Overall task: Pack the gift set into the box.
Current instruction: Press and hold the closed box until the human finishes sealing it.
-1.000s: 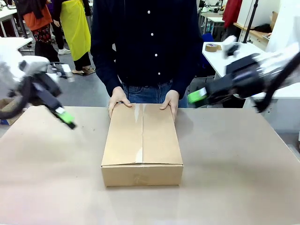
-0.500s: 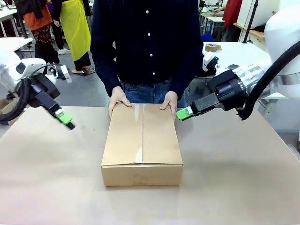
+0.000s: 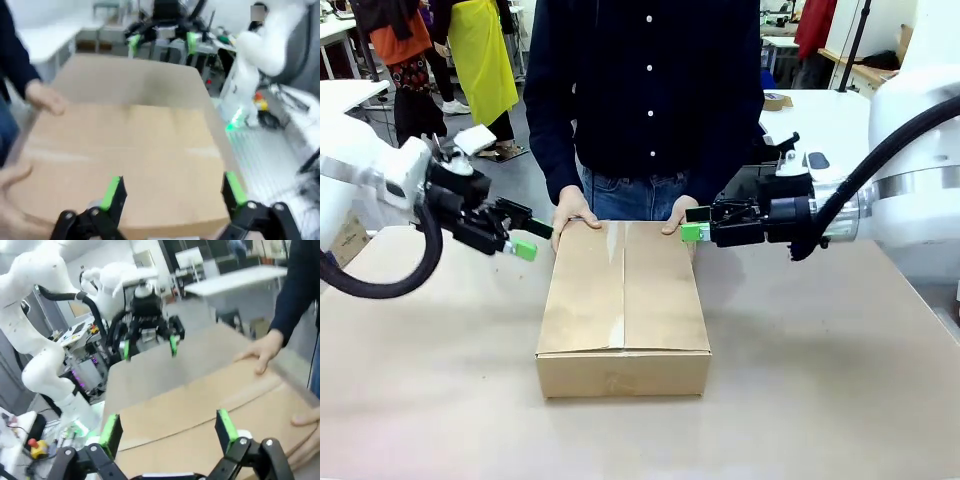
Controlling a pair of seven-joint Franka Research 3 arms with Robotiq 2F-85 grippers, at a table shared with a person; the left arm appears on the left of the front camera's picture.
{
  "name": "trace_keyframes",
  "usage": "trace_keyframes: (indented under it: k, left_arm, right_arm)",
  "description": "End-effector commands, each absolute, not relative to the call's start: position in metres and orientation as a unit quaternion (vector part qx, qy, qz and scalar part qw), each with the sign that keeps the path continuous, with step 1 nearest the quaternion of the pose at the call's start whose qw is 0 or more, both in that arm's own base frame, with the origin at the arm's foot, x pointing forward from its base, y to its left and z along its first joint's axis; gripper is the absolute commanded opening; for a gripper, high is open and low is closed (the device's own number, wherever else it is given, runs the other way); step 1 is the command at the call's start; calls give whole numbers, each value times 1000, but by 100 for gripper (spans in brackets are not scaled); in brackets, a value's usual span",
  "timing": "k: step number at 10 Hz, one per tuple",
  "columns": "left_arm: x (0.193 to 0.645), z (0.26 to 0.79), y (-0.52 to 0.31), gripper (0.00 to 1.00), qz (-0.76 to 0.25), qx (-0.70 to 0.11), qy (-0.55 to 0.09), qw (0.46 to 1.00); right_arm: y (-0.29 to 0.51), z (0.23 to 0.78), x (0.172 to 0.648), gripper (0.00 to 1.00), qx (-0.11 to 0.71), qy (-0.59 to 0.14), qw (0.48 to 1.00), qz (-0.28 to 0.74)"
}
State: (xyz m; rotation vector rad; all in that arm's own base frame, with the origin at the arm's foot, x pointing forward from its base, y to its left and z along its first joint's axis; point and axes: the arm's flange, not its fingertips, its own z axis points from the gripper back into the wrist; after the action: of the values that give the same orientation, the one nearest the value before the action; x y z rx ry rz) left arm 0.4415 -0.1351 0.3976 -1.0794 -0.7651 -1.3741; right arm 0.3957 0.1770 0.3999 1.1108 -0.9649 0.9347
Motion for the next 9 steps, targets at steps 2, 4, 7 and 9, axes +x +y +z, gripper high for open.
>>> trace_keyframes:
  k: [2,4,7,9]
  left_arm:
    - [441,398,-135,100,-588,-462,-327,579]
    - [440,379,-142,100,-622,-442,-364,534]
    - [444,352,-150,100,-562,-415,-467,542]
    - [439,341,-156,100,-567,-386,-480,546]
  right_arm:
    - [177,400,396,100,488,-424,644,410]
    - [177,381,399,100,482,-423,644,417]
    - [219,349,427,100,475,-440,544,534]
    - [237,337,438,100,460,-435,539,555]
